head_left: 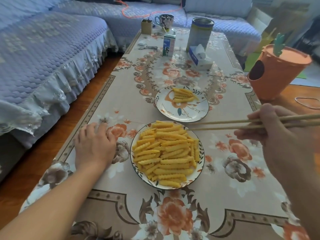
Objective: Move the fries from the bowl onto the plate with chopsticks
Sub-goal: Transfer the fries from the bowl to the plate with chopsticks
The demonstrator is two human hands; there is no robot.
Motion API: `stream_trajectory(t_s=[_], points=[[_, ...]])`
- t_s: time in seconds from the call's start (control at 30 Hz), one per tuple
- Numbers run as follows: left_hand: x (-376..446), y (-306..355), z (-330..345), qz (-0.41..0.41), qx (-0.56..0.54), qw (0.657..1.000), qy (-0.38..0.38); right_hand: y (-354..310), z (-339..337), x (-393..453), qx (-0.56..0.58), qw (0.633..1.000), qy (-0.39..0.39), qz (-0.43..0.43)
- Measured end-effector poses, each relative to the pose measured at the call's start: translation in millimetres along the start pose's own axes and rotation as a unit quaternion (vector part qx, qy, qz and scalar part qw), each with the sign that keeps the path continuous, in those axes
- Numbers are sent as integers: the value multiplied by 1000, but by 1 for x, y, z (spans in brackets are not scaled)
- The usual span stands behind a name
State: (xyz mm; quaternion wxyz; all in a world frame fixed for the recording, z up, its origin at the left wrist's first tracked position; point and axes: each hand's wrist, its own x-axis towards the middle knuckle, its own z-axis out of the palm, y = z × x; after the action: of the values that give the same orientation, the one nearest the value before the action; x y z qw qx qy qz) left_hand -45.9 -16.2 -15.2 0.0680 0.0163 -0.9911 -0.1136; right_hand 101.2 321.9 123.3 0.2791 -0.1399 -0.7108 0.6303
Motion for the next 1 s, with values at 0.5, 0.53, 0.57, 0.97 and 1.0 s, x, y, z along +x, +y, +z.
stream_trajectory(t_s=[0.5, 0.53, 0.57, 0.97, 1.0], points=[[4, -2, 5, 2, 5, 1000, 10, 63, 65, 115, -111, 994, -16, 3], [4, -2, 5, 0, 2, 1000, 7, 64, 64, 115, -108, 994, -13, 4], [4, -3, 5, -2, 0, 1000, 5, 63, 61, 115, -106, 994, -8, 6], [3, 1, 0, -7, -1, 1000, -2, 31, 41, 84, -36, 999, 0, 18], [3, 2, 0, -7, -1, 1000, -1, 19, 37, 76, -18, 1000, -12, 14]])
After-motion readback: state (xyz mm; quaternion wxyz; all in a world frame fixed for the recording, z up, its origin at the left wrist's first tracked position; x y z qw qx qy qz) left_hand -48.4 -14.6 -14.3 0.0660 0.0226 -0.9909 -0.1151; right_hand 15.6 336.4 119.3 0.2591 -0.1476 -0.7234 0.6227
